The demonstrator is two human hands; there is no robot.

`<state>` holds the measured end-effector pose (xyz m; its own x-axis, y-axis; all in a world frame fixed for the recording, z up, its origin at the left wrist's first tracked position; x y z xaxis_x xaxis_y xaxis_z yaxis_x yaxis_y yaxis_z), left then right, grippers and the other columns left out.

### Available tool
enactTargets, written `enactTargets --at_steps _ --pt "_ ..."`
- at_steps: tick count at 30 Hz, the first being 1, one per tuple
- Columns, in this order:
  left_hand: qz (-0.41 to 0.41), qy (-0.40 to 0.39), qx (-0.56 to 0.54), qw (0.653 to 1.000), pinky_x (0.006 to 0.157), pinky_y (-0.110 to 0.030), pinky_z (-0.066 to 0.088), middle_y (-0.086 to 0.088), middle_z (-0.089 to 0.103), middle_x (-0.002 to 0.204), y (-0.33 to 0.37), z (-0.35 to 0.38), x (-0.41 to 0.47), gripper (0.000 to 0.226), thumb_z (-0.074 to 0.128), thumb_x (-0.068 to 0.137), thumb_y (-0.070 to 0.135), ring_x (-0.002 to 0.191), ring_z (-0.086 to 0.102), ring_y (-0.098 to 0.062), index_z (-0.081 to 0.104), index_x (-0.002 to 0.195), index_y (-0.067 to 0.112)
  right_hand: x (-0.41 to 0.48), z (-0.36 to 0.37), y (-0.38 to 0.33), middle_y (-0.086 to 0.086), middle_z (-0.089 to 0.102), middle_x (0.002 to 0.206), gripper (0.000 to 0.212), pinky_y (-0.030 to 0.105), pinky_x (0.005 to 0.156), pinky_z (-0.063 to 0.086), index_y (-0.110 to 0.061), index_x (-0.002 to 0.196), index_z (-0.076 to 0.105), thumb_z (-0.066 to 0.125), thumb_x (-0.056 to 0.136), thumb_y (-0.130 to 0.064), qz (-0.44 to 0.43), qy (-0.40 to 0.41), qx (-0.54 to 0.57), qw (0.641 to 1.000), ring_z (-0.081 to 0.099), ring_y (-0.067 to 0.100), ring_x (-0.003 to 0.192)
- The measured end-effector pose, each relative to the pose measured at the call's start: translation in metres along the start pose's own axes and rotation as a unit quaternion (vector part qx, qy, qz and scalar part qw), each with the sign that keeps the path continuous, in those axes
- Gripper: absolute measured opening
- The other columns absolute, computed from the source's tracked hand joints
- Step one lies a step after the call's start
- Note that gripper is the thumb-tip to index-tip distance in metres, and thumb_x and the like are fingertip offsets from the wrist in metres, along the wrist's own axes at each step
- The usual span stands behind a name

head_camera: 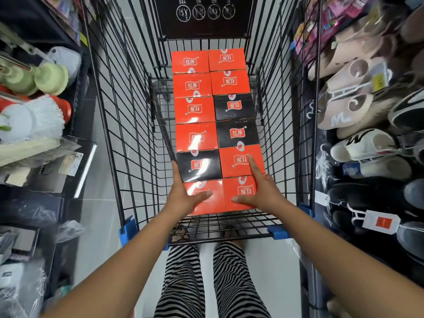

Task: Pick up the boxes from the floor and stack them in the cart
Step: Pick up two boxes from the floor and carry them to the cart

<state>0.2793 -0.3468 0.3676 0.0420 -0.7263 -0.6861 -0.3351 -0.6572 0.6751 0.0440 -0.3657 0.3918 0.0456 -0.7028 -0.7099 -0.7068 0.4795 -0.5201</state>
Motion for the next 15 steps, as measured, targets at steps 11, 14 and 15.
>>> enactTargets --at_steps 11,14,15 --pt "-0.022 0.097 0.08 0.992 0.111 -0.039 0.033 -0.011 0.033 0.153 0.048 -0.013 -0.042 0.106 0.071 0.08 0.047 0.136 0.038 -0.03 0.004 0.152 0.011 -0.017 -0.014 -0.039 0.022 0.026 0.148 0.112 0.044 0.113 0.03 -0.03 0.153 0.013 0.081 0.067 -0.053 0.008 0.049 -0.147 0.988 0.029 0.04 0.136" --pt "0.031 0.184 0.137 0.973 0.11 -0.034 0.028 -0.014 0.031 0.153 0.078 -0.025 -0.085 0.085 0.061 0.089 0.044 0.139 0.033 -0.029 0.016 0.151 0.008 -0.039 -0.016 -0.081 0.022 0.028 0.152 0.095 0.043 0.113 0.022 -0.02 0.151 0.02 0.073 0.078 -0.05 -0.087 0.066 -0.175 0.978 0.018 0.036 0.143" --pt "0.056 0.213 0.156 0.963 0.109 -0.034 0.029 -0.014 0.034 0.152 0.085 -0.031 -0.102 0.08 0.059 0.091 0.044 0.137 0.035 -0.029 0.02 0.15 0.008 -0.049 -0.014 -0.096 0.022 0.028 0.152 0.092 0.042 0.113 0.021 -0.018 0.151 0.02 0.07 0.081 -0.05 -0.125 0.063 -0.187 0.972 0.017 0.035 0.144"
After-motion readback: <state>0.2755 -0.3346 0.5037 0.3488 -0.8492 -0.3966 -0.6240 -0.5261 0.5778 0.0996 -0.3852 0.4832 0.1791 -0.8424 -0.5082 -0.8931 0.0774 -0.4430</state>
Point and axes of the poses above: each hand's wrist, its own x-axis towards the middle knuckle, its own z-axis out of the palm, y = z × x, the point moved 3 cm from there along x, towards the middle knuckle
